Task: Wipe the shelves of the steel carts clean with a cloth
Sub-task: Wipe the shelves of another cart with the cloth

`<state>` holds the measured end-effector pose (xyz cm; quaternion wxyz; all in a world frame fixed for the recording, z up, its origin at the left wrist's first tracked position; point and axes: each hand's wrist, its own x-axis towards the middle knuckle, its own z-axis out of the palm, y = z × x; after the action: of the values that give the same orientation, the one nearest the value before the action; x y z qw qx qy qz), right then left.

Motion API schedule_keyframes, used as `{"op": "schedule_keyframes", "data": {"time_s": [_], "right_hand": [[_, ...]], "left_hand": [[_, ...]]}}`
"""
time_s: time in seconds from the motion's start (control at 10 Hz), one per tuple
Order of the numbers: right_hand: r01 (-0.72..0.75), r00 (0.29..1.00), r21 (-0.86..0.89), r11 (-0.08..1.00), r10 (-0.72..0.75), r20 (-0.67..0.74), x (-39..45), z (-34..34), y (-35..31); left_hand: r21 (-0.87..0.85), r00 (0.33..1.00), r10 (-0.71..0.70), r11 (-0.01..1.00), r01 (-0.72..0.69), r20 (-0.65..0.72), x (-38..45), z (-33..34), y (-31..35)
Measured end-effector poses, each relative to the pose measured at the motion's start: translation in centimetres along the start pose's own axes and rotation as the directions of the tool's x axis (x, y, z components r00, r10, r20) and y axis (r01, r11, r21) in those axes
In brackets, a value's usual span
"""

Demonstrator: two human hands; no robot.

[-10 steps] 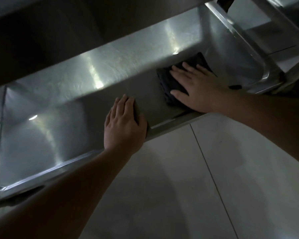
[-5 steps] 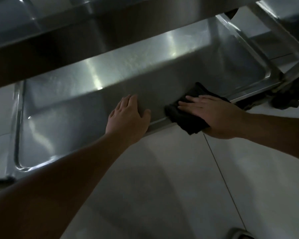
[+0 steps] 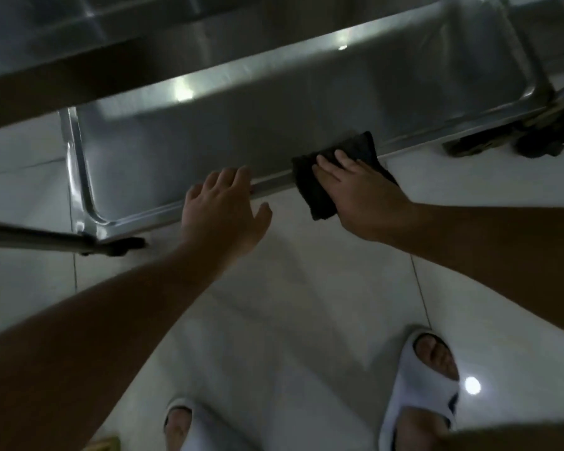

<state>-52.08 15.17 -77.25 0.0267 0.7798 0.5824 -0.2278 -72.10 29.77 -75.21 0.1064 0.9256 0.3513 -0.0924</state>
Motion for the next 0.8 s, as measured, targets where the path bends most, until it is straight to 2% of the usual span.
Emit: {"op": "schedule_keyframes", "data": {"time_s": [0.2,0.3,0.4,0.5,0.6,0.7,0.8], "right_hand": [[-0.238,0.955,0.182,0.954,0.196,0.221,-4.7,-2.4,-4.9],[-0.432,0.824,0.201,0.879,0.294,0.484,-8.5,-3.5,-7.9],[-0.515,0.694,0.147,0.844,0.310,0.650,-13.3,-5.4,-10.2],[-0.425,0.772,0.181,0.887,0.250,0.585,-18.8,-9.0,-11.5],[-0.451,0.765,0.205,0.868,0.258,0.590,-23.3,-12.8,-11.8],[-0.440,0.668,0.129,0.889,0.228,0.708,-25.5,-18.7,-12.4],[-0.435,0.692,0.138,0.890,0.232,0.683,-28.3,-28.9,-13.5]], "left_hand": [[0.032,0.976,-0.026,0.999,0.019,0.216,-7.4,-2.3,1.0],[0.014,0.951,-0.089,0.996,0.088,0.298,-11.1,-5.1,1.8],[-0.012,0.924,-0.107,0.993,0.120,0.368,-14.6,-8.5,3.5],[-0.032,0.889,-0.108,0.990,0.137,0.445,-17.7,-12.7,5.3],[-0.020,0.874,-0.079,0.995,0.101,0.479,-20.8,-18.1,7.5],[0.003,0.854,-0.071,0.997,0.081,0.515,-23.2,-23.9,9.9],[0.021,0.860,-0.050,0.999,0.046,0.508,-24.6,-30.0,12.6]]}}
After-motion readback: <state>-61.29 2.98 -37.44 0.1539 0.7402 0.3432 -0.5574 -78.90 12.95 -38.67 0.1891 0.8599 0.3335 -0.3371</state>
